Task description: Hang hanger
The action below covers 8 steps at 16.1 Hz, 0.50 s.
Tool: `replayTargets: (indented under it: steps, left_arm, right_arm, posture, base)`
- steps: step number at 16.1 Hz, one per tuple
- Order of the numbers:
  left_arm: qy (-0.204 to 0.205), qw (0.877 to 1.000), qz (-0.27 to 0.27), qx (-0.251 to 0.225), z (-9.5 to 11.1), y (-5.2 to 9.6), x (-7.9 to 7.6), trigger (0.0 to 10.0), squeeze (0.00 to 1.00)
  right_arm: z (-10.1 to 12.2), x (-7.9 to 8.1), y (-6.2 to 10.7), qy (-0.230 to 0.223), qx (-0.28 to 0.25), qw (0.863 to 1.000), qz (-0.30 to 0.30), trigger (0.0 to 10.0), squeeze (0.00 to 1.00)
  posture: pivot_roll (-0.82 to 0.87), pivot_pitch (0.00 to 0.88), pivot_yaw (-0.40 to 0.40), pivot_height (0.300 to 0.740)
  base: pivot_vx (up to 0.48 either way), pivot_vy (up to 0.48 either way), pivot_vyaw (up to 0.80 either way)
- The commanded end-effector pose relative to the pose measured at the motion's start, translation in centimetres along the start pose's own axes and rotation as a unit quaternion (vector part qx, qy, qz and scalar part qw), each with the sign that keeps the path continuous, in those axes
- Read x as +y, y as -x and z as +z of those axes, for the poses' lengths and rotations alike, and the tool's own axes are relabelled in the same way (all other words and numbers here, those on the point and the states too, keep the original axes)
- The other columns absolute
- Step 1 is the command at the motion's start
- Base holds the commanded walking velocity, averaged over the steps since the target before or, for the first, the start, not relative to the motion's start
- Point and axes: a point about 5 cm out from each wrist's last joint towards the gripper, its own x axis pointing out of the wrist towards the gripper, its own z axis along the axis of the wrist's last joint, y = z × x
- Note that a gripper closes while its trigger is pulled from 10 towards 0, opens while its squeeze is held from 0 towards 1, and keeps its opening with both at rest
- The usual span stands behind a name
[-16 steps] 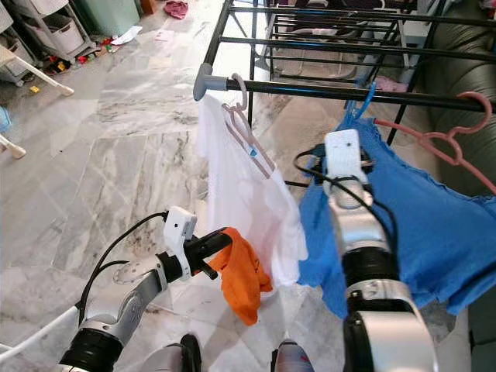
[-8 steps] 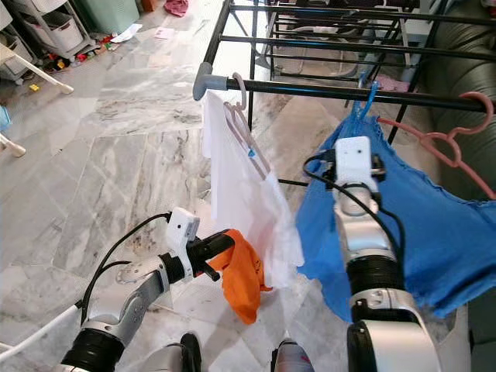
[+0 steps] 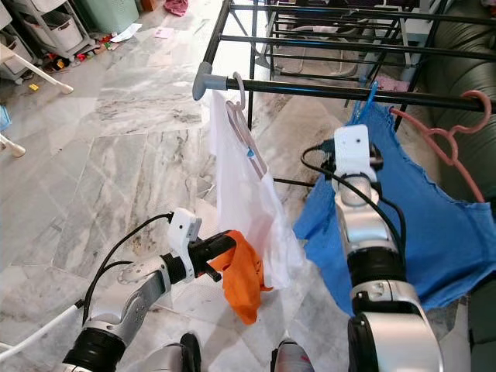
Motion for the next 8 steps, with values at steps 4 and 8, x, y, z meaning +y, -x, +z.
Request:
replayTargets:
  steps: [4,8]
  left_arm:
    - [0.001,1.0,0.002,0.009,-0.4,0.0,-0.1,10.0,0.0]
    - [0.0,1.0,0.009,0.012,-0.4,0.1,0.2,10.0,0.0]
  right_arm:
    - [-0.3,0.4,0.2,-0.006,0.016,1.0,-0.011,3.3,0.0]
    - [-1.9,-1.3,1.1,-0.005,0.031,0.999,-0.032,9.9,0.0]
  posture:
    - [-0.18,0.235,0.062,0.74]
    - [-0.19,0.233,0.067,0.74]
  base:
    - [0.0,0.0,0.0]
    - [0.0,0.0,0.0]
